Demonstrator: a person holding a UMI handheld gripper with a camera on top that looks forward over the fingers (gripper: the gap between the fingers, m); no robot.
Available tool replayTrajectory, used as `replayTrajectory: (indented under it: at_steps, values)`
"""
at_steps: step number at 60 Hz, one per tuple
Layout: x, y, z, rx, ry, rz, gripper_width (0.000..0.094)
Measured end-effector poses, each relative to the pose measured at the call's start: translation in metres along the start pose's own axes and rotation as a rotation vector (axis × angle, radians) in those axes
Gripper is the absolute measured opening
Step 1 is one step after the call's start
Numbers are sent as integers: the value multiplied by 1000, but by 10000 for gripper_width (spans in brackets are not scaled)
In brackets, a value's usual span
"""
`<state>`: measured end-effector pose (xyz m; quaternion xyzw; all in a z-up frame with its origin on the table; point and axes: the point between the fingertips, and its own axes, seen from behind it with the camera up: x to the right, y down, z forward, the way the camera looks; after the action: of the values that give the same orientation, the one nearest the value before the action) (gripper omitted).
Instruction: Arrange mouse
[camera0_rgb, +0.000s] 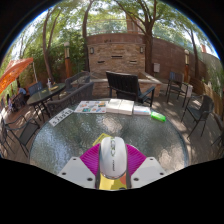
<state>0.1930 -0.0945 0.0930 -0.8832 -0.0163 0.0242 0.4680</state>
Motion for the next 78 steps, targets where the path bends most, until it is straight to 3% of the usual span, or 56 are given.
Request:
replayTrajectory:
  at_steps: [7,17,21,23,26,29,33,46,61,78]
  values:
    - [26,56,21,-102,4,-32,354]
    - [26,107,37,-202,-34,-3,473]
    - [27,105,33,-192,-29,-11,521]
    - [30,104,29,-190,-20,-22,632]
    - [28,96,17,-174,-12,-32,872]
    - [28,83,4,-147,-1,-36,821]
    - [27,64,-21,-111,15,-44,869]
    - [13,35,-124,-37,75,-64,856]
    - [-10,45,-208,-17,83,-99,854]
    - [-21,59,-234,-24,88,-68,856]
